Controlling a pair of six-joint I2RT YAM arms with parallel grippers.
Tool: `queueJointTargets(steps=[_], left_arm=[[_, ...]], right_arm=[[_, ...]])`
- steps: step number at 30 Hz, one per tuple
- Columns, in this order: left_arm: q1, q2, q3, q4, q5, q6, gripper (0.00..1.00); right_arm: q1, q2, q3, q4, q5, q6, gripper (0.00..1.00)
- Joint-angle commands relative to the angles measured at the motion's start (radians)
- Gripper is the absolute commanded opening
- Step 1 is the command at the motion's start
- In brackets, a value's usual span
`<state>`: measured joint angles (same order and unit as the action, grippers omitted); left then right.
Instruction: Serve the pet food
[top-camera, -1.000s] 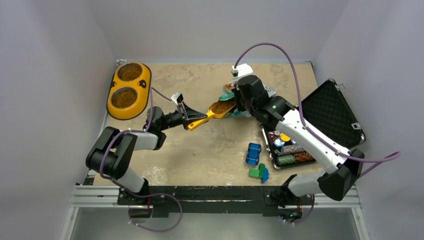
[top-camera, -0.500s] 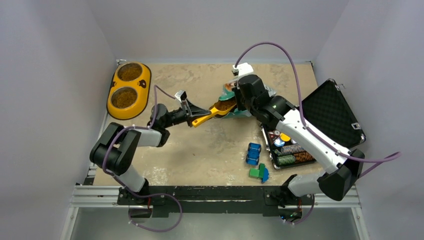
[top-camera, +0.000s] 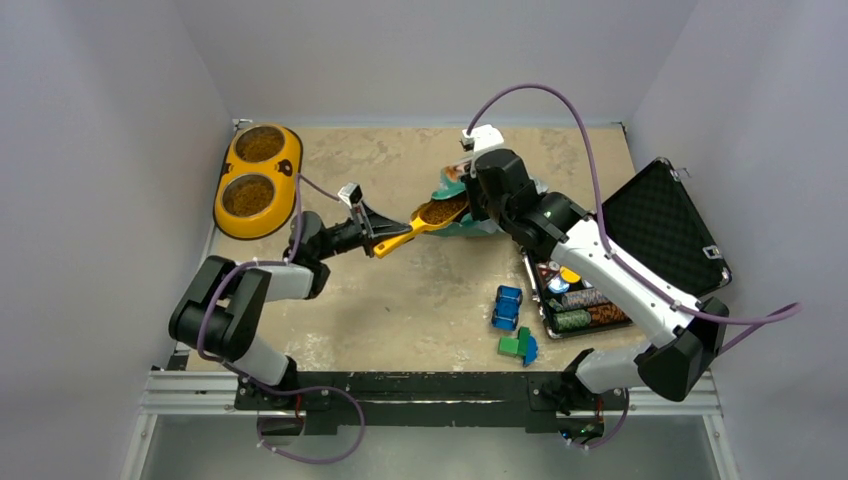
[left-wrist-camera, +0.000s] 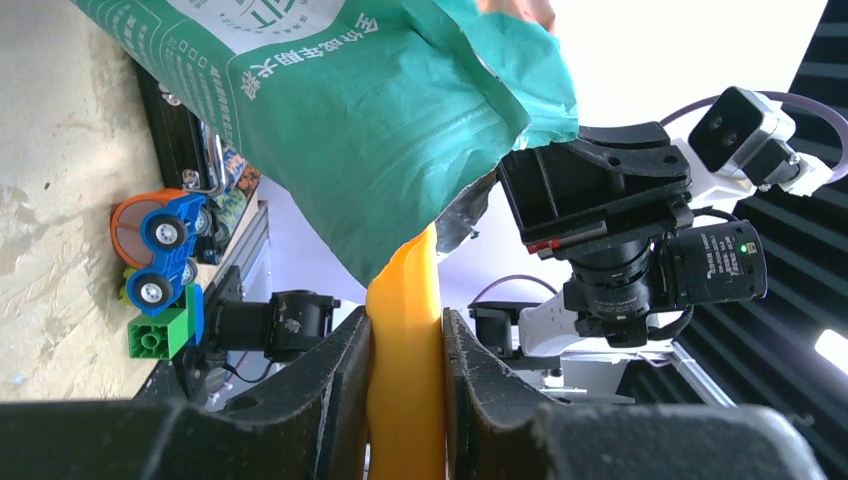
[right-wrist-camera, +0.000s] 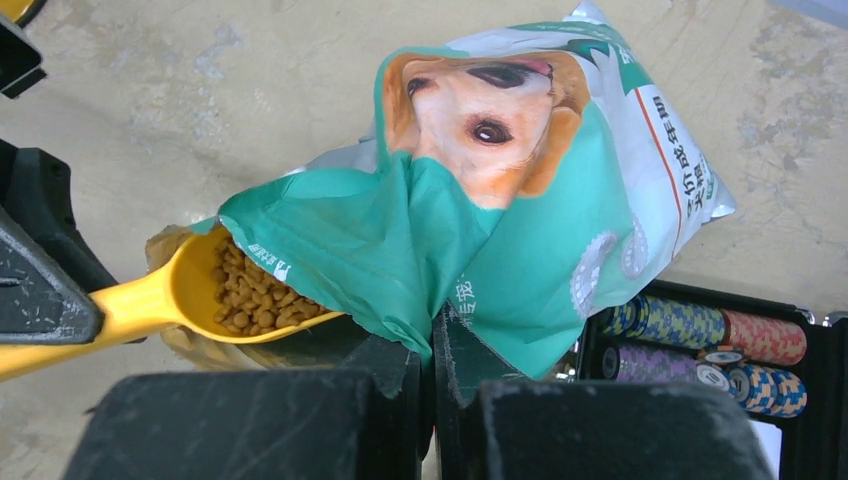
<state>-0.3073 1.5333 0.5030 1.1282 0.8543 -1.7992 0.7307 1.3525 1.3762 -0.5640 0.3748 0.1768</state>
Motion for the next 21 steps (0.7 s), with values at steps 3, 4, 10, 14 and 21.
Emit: queueJointTargets(steps=[3,4,10,14,21], left_arm=[[0.042,-0.011,-0.079,0.247,-0.184,-0.058,0.00],[0.045,-0.032,-0.089,0.253,-0.181,-0.064,0.00],[0.056,-0.188,-0.042,0.092,-0.119,-0.023,0.00],[0.056,-0.197,-0.044,0.123,-0.096,-0.041,0.00],[0.056,-0.134,0.017,0.223,-0.036,-0.036,0.00]], right_arm=[[0.000,-0.102,0.039,0.048,0.055,-0.002,0.00],[0.000,-0.101,0.035,0.051,0.055,-0.002,0.00],[0.001,-0.098,0.034,0.054,0.046,0.001,0.00],[0.000,-0.114,0.021,0.062,0.055,-0.007,0.00],[0.001,-0.108,0.037,0.057,0.055,-0.007,0.00]])
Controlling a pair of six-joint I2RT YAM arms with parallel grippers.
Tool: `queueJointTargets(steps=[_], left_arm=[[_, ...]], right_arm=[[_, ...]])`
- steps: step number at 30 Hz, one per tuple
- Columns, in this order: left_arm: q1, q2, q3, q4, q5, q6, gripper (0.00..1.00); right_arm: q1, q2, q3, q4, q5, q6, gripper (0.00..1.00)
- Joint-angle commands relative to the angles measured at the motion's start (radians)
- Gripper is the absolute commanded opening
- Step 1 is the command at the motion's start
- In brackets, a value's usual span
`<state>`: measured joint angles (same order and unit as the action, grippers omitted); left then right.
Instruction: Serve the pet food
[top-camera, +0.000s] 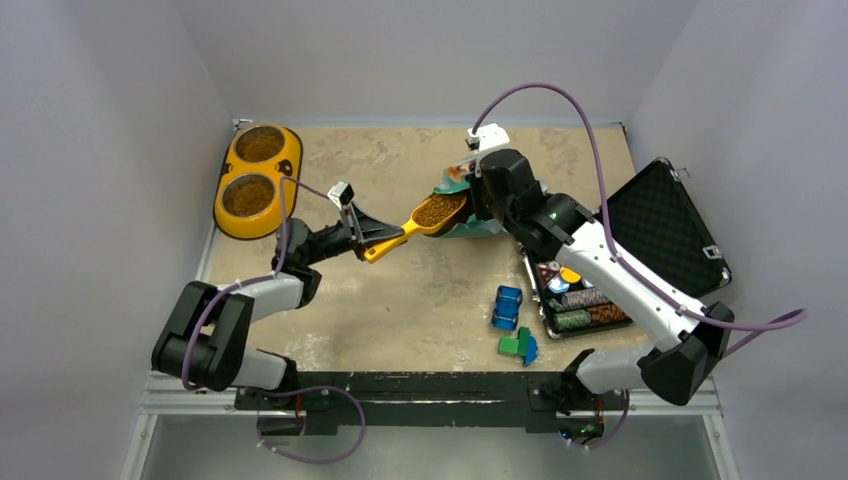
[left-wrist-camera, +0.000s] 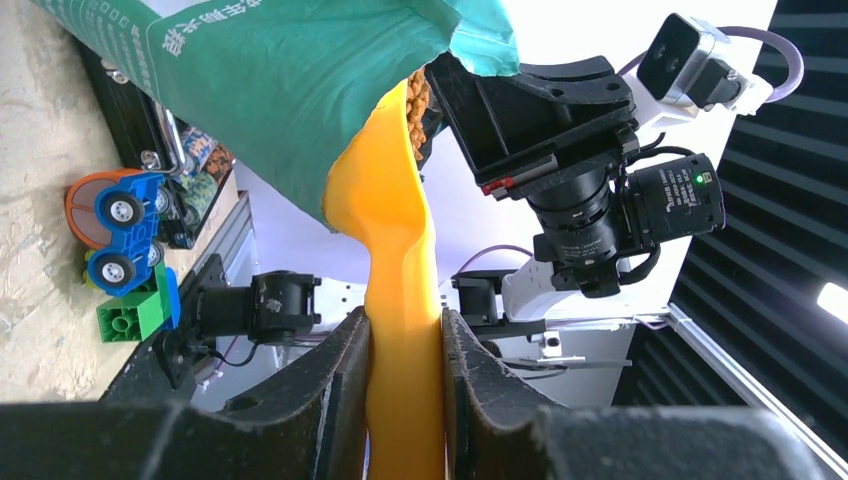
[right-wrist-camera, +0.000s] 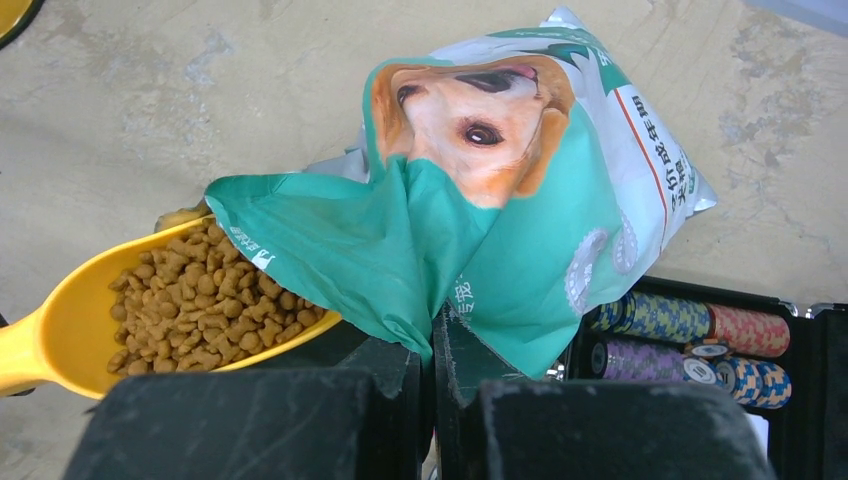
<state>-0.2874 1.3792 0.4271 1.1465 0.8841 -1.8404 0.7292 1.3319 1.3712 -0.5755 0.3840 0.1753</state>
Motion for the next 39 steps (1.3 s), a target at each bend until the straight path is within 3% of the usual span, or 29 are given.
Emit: queueJointTargets(steps=[1,6,13,17,21,23,24,26,27,29,30,33,36,39], left_arm=[[0.036,0.018,0.100,0.184,-0.046,0.030,0.00],[0.036,0.014,0.110,0.107,0.057,0.173,0.00],[0.027,0.180,0.180,0.279,0.079,0.172,0.00],[0.030,0.113,0.131,0.267,0.067,0.218,0.00],[0.009,0.178,0.132,0.279,0.028,0.199,0.00],[0.035,0.094,0.085,0.274,0.012,0.199,0.00],[0.048,0.038,0.063,0.234,0.008,0.224,0.00],[0.031,0.009,0.112,-0.030,0.029,0.367,0.00],[0.017,0.047,0.151,-0.042,0.030,0.383,0.00],[0.030,0.164,0.162,0.259,0.005,0.175,0.00],[0.042,0.158,0.147,0.270,0.010,0.159,0.00],[0.046,0.040,0.115,-0.018,0.035,0.354,0.00],[0.049,0.143,0.119,0.261,0.019,0.169,0.00],[0.052,0.123,0.113,0.244,0.018,0.162,0.00]], right_arm=[[0.002,-0.088,0.042,0.069,0.046,-0.006,0.00],[0.002,-0.088,0.041,0.069,0.049,-0.007,0.00],[0.002,-0.074,0.051,0.061,0.039,0.002,0.00],[0.001,-0.081,0.057,0.056,0.041,-0.004,0.00],[0.002,-0.075,0.054,0.057,0.044,-0.005,0.00],[0.002,-0.067,0.071,0.049,0.043,-0.007,0.00],[0.002,-0.069,0.074,0.048,0.044,-0.008,0.00],[0.001,-0.077,0.064,0.055,0.045,-0.004,0.00],[0.002,-0.073,0.058,0.057,0.044,-0.001,0.00],[0.002,-0.056,0.070,0.046,0.030,0.009,0.00],[0.004,-0.053,0.074,0.045,0.028,0.010,0.00],[0.005,-0.068,0.060,0.052,0.034,0.002,0.00],[0.005,-0.069,0.053,0.054,0.036,-0.002,0.00],[0.005,-0.065,0.063,0.051,0.038,-0.002,0.00]])
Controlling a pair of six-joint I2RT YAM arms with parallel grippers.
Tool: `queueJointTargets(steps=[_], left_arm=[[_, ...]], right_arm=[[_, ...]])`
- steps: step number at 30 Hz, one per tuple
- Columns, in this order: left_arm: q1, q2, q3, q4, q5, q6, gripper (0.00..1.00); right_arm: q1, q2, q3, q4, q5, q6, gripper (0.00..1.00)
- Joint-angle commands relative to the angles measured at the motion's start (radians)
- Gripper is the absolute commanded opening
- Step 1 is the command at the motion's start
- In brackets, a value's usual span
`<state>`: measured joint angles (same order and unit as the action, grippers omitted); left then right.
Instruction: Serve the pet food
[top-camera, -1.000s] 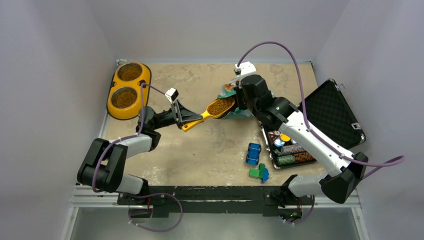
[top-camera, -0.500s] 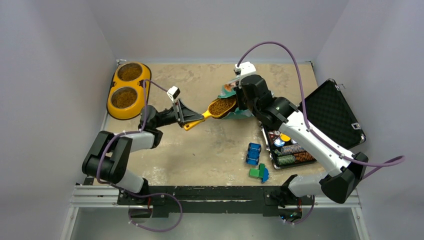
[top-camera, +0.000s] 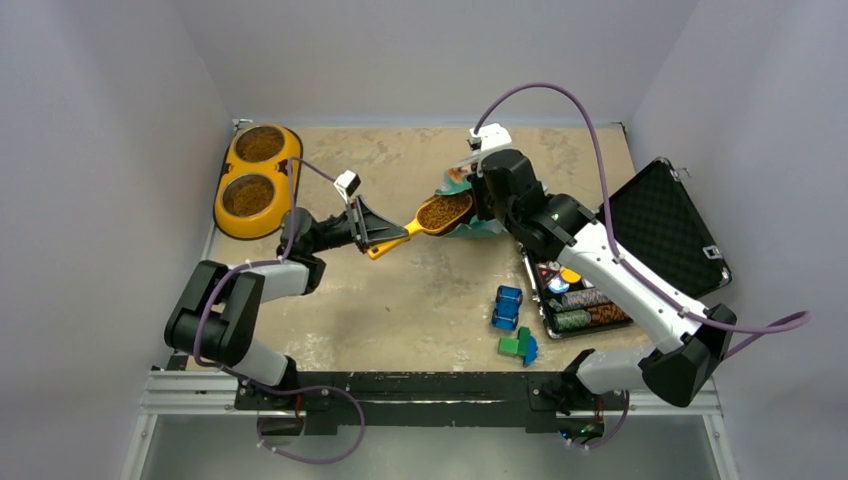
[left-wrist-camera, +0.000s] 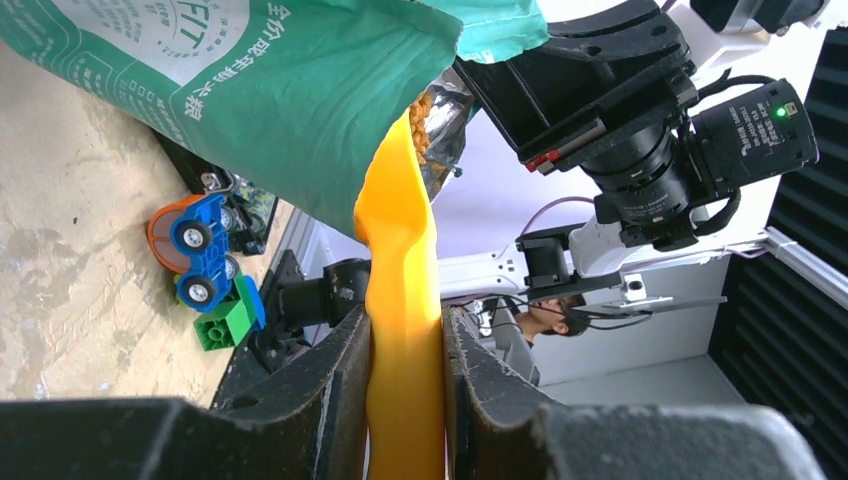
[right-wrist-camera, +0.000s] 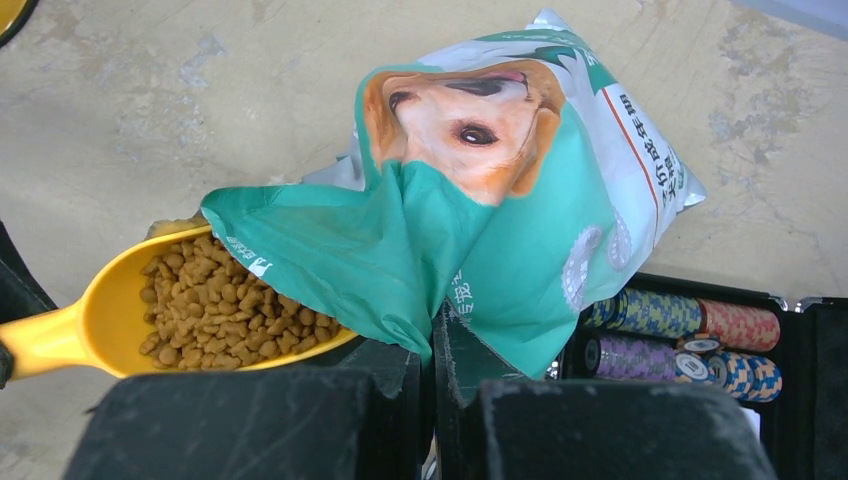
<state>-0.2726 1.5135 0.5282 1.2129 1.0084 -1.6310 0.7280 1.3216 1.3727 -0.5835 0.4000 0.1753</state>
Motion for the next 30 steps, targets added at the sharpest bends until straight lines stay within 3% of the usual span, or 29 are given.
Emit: queueJointTargets(steps=[1,11,20,30], left_arm=[[0.040,-0.020,0.006,0.177,-0.105,-0.056,0.00],[0.076,-0.072,-0.072,0.193,-0.109,-0.162,0.00],[0.079,-0.230,-0.079,-0.061,-0.072,-0.106,0.00],[0.113,-0.347,-0.108,-0.104,-0.085,-0.175,0.00]], right_arm=[[0.006,-0.056,0.063,0.059,0.024,-0.003,0.00],[0.006,-0.060,0.066,0.063,0.052,-0.007,0.00],[0.004,-0.056,0.061,0.060,0.125,0.001,0.00],[0.003,-0.044,0.056,0.063,0.166,-0.005,0.00]])
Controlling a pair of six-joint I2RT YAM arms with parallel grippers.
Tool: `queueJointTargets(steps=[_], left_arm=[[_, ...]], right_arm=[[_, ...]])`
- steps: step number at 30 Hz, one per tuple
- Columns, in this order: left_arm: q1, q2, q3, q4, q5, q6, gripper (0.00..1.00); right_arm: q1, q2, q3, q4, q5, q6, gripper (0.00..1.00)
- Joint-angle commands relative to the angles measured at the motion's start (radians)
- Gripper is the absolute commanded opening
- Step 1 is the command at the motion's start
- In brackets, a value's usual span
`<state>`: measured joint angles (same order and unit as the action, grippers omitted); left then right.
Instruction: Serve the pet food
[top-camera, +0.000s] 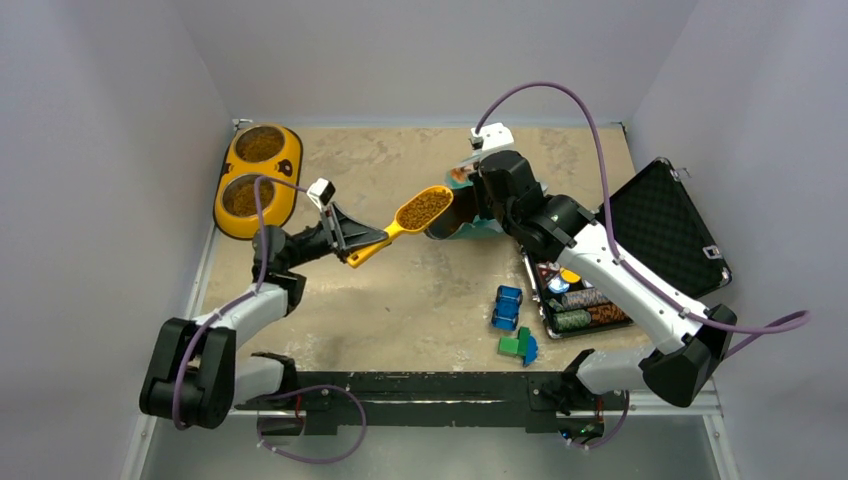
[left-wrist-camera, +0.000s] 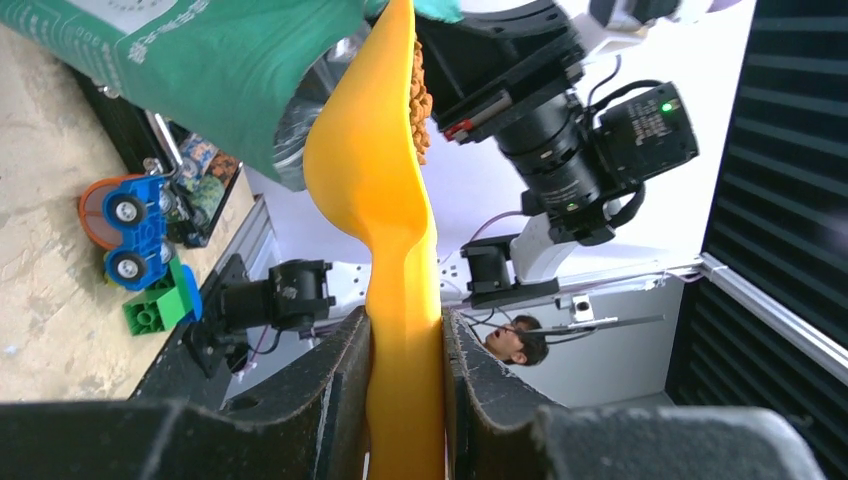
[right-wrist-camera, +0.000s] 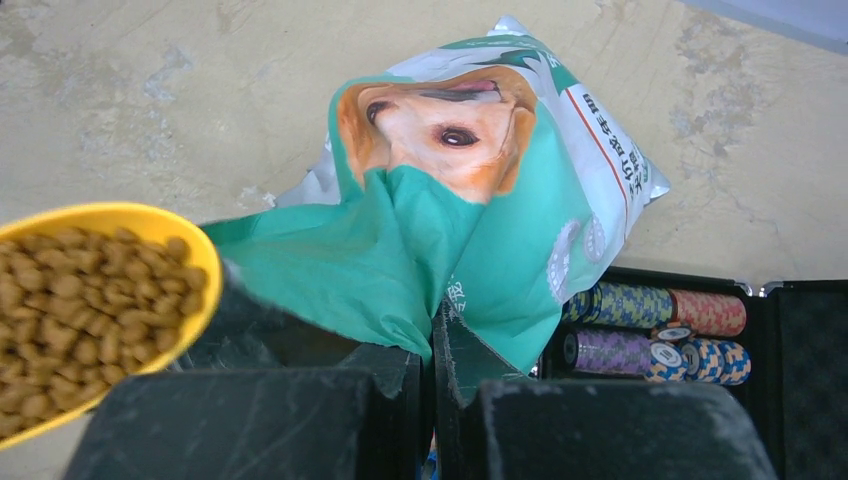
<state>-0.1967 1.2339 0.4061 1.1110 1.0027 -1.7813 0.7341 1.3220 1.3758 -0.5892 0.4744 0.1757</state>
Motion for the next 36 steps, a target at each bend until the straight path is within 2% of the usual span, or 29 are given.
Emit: queueJointTargets(steps=[1,10,18,23,29,36], left_arm=[[0.045,-0.082,0.023,-0.020,-0.081,-0.027,0.00],[0.145,-0.084,0.176,-0.135,-0.084,-0.047,0.00],[0.311,0.062,0.324,-0.184,-0.106,-0.020,0.00],[0.431,0.131,0.387,-0.246,-0.133,0.082,0.00],[0.588,0.256,0.409,-0.152,-0.129,0.099,0.00],[0.716,0.337,0.388,-0.112,-0.124,0.126,0.00]], right_arm=[[-0.003,-0.047,0.048,0.070,0.092,-0.006,0.00],[-0.003,-0.080,0.013,0.081,0.091,-0.014,0.00],[-0.003,-0.095,0.007,0.082,0.069,-0.012,0.00],[-0.002,-0.114,-0.004,0.093,0.072,-0.024,0.00],[-0.002,-0.129,-0.009,0.099,0.071,-0.033,0.00],[-0.002,-0.135,-0.019,0.104,0.069,-0.032,0.00]])
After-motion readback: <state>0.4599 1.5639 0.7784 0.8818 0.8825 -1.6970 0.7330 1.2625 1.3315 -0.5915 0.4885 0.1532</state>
